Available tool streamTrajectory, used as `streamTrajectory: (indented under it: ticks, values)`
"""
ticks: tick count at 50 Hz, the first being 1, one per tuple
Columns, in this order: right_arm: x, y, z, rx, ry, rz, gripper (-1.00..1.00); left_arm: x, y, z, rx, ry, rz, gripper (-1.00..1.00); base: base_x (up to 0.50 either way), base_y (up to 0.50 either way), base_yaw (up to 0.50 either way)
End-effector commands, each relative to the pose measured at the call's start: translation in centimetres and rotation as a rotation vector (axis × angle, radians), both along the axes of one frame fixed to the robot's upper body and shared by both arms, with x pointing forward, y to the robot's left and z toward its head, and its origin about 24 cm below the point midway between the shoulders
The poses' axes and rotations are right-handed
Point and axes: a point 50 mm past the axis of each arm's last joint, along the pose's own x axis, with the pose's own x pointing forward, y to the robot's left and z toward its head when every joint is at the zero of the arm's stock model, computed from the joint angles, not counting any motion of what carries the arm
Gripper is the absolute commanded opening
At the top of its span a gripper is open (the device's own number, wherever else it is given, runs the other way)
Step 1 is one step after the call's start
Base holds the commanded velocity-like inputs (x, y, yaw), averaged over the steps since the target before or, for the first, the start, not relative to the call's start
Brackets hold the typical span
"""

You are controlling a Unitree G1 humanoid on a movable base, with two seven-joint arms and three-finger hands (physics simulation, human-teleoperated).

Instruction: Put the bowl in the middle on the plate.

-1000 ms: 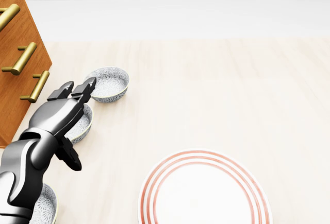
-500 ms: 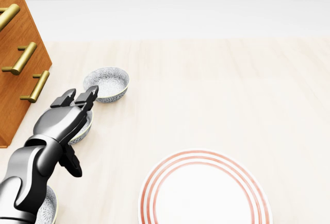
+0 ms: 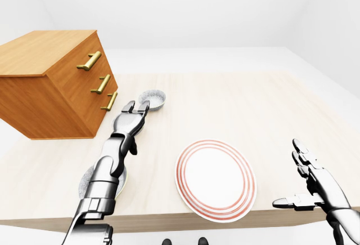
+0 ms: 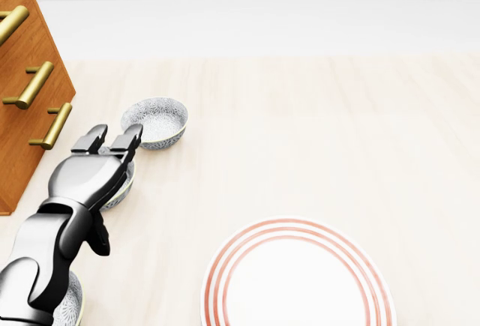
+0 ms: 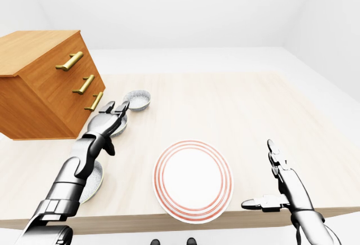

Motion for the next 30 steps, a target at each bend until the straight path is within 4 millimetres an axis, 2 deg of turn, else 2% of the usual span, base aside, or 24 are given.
streamTrajectory:
  ticks: [1, 12, 16, 30]
  values:
    - [-0.1, 0.0, 0.1, -0.002, -0.002, 0.002, 1.00, -0.2, -0.3, -0.2, 0.044, -0.017, -0.006, 1.00, 0.00, 0.00, 0.00]
    - [0.0, 0.0, 0.1, -0.001, -0.003, 0.002, 1.00, -0.3, -0.8, -0.8, 0.047, -0.015, -0.016, 1.00, 0.00, 0.00, 0.00]
    - [0.0, 0.0, 0.1, -0.003, -0.003, 0.002, 1.00, -0.5, -0.9, -1.8, 0.074, -0.001, -0.018, 1.00, 0.00, 0.00, 0.00]
    - [0.0, 0.0, 0.1, 0.000, -0.001, 0.003, 1.00, -0.4, -0.9, -2.4, 0.104, 0.012, -0.019, 1.00, 0.00, 0.00, 0.00]
